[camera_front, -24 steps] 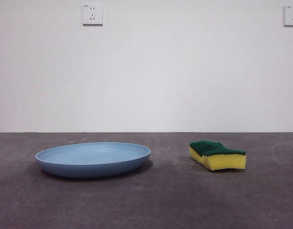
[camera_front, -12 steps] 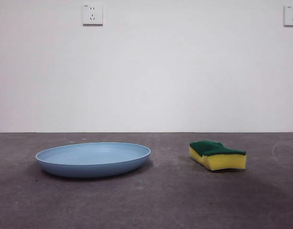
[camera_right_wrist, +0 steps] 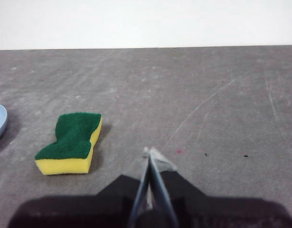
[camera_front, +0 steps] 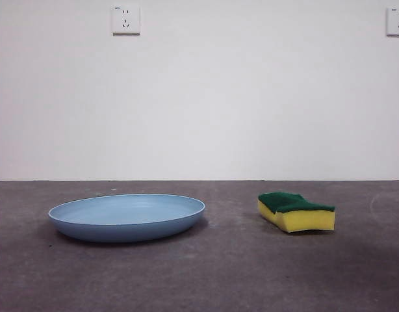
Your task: Pick up the plate,pick up the cloth,clean the plate with the cloth
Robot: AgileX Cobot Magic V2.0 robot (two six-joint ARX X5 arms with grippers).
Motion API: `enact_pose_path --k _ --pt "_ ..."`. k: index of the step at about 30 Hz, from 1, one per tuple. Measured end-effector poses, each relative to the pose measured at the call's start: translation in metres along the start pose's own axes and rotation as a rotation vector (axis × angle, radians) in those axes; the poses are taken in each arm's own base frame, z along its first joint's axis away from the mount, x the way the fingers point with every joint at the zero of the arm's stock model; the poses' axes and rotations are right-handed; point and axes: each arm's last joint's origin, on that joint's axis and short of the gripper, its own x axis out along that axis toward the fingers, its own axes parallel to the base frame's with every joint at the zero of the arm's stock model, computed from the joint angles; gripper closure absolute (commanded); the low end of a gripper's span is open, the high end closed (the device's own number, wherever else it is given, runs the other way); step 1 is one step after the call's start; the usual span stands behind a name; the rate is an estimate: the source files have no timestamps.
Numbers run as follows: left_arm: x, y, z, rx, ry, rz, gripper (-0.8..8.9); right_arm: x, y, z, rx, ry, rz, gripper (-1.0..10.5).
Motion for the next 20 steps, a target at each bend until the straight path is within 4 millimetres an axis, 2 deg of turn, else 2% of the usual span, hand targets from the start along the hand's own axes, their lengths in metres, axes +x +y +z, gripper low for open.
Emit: enact_pose_path --k 20 --pt "0.0000 0.0000 0.0000 0.000 0.000 0.000 8.16 -0.0001 0.0000 0.0000 0.068 0.002 0.000 9.5"
